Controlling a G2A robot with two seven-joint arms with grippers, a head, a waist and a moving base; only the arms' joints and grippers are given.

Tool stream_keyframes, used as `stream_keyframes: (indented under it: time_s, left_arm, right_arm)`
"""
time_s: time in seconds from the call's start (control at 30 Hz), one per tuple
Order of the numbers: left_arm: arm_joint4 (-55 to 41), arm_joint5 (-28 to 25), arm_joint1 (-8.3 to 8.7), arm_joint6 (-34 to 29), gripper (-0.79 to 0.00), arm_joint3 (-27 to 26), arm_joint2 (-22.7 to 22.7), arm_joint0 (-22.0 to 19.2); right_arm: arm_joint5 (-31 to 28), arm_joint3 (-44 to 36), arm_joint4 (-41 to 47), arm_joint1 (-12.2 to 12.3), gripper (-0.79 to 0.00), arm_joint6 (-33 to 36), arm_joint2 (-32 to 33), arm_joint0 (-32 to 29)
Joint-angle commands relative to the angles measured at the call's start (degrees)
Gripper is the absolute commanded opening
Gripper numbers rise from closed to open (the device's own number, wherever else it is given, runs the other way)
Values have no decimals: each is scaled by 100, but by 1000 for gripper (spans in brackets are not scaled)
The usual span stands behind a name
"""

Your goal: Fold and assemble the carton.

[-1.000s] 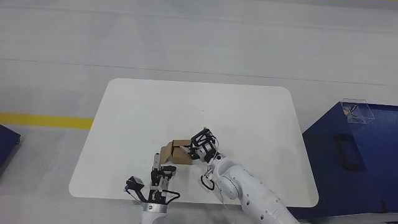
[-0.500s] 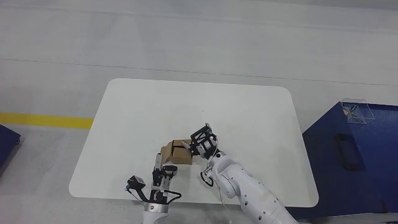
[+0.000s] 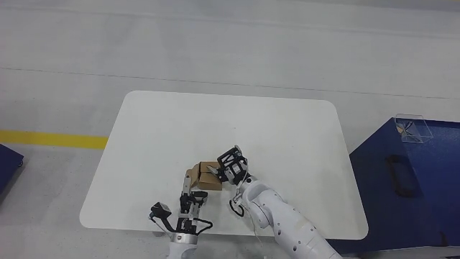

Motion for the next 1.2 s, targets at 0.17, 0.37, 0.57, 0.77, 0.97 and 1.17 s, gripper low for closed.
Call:
stream_keyframes:
  time_s: [0.17, 0.37, 0.57, 0.77, 0.97, 1.17]
  left_arm:
    - [-593, 340, -89, 146, 0, 152, -100, -208]
    - [-785, 575, -150, 173, 0, 323, -161, -352]
    - [-895, 480, -217, 310, 0, 431, -221, -431]
    - [-847, 150, -278, 535, 0, 527, -319, -458]
    - [-574, -578, -342, 811, 0, 496, -398, -380]
    - [-117, -1105, -415, 1115, 0, 450, -452, -343]
  right_arm:
    - [-83, 11, -29, -20, 0, 19, 96, -26]
    - [-156, -14, -56, -31, 0, 61, 183, -59]
    - [-220, -23, -108, -47, 0, 113, 239, -80]
    - [-263, -27, -169, -65, 0, 158, 285, -95]
    - [-317, -31, -227, -83, 0, 264, 315, -106]
    - [-354, -65, -265, -98, 0, 308, 362, -136]
